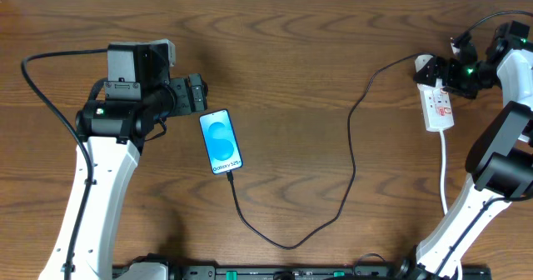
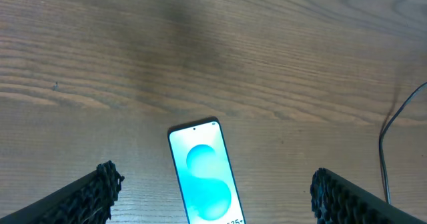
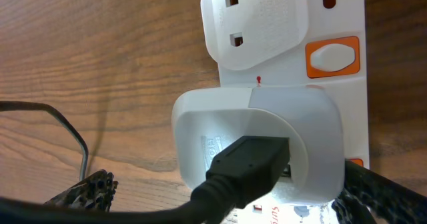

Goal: Plug charger to phone and switch on socket

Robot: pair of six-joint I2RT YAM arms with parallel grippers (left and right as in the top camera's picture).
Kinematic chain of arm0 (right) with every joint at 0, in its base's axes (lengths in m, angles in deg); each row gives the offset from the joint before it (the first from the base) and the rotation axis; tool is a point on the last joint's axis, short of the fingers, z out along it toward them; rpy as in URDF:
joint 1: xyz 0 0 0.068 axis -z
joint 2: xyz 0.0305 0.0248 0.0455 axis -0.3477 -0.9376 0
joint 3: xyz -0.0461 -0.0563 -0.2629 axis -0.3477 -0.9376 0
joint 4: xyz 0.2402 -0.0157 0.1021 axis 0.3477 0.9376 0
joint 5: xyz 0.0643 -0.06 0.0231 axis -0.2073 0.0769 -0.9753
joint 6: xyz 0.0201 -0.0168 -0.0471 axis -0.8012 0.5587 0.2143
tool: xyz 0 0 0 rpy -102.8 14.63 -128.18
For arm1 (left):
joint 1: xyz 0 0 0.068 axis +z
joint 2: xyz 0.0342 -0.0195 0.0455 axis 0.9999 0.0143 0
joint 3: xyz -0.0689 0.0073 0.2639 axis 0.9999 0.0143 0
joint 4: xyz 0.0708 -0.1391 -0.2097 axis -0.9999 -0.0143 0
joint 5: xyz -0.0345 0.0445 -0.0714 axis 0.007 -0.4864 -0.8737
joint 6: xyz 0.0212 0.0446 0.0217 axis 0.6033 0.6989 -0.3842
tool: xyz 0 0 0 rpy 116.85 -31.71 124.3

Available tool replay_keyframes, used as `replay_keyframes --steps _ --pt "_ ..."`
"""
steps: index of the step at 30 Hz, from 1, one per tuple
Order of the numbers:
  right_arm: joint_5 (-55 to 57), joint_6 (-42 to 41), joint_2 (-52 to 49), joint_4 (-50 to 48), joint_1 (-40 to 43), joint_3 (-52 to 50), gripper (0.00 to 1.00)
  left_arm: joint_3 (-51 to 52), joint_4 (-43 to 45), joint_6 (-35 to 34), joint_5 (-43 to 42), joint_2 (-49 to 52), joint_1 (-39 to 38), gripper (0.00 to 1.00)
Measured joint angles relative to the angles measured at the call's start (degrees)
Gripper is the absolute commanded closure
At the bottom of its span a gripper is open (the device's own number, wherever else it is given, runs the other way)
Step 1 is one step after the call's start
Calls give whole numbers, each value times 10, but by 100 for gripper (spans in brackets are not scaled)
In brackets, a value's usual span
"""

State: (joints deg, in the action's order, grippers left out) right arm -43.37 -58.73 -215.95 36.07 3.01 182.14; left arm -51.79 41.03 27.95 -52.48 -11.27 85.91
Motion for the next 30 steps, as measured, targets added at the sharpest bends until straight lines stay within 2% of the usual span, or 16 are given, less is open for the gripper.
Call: replay_keyframes --steps 21,30 --pt "-6 -5 0 9 3 0 1 0 0 0 0 0 0 7" --pt "-14 -23 0 75 27 10 1 0 0 0 0 0 0 7"
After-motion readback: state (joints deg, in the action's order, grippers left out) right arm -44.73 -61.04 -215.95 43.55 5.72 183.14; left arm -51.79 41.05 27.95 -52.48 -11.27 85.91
